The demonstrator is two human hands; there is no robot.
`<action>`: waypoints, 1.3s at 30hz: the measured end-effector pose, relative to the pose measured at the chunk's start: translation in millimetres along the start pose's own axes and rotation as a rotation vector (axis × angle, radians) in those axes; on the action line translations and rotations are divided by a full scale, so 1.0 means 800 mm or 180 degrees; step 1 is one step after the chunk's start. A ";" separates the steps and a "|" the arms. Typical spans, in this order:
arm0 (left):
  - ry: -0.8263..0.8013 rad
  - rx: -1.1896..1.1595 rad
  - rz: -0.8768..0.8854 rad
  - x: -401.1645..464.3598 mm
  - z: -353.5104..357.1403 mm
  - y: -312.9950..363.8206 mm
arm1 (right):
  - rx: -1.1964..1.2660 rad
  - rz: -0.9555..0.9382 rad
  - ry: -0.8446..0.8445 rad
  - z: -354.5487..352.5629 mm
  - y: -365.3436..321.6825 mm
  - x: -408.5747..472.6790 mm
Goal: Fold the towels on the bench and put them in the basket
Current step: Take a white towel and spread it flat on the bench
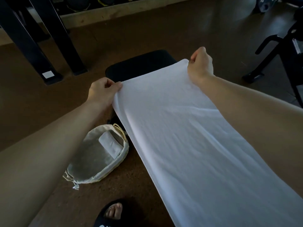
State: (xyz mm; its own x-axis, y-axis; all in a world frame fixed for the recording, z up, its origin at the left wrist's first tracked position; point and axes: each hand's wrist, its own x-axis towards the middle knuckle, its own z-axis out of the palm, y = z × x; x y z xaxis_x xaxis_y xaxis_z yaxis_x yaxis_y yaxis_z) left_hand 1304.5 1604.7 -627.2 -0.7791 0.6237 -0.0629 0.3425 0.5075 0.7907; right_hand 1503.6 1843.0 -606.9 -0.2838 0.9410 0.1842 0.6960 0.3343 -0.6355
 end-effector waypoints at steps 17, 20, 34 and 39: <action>0.0056 -0.0511 -0.0198 0.011 0.003 -0.025 | -0.0224 0.0163 -0.0530 0.025 0.007 0.039; 0.0223 -0.0565 -0.0190 0.023 0.004 -0.021 | -0.0289 -0.0074 -0.0343 0.035 -0.002 0.045; 0.0174 0.1590 0.1256 -0.051 0.007 0.035 | -0.1328 -0.1661 -0.0073 0.004 -0.014 -0.026; -0.0912 0.2191 0.1882 -0.142 0.061 0.077 | -0.1475 -0.2251 -0.1410 -0.032 -0.007 -0.098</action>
State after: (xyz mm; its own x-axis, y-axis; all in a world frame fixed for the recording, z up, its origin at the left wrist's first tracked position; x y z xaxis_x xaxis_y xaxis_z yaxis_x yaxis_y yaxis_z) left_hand 1439.7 1594.2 -601.4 -0.2535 0.9672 0.0134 0.9453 0.2448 0.2155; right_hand 1539.0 1768.8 -598.4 -0.8967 0.4396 0.0508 0.4327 0.8951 -0.1079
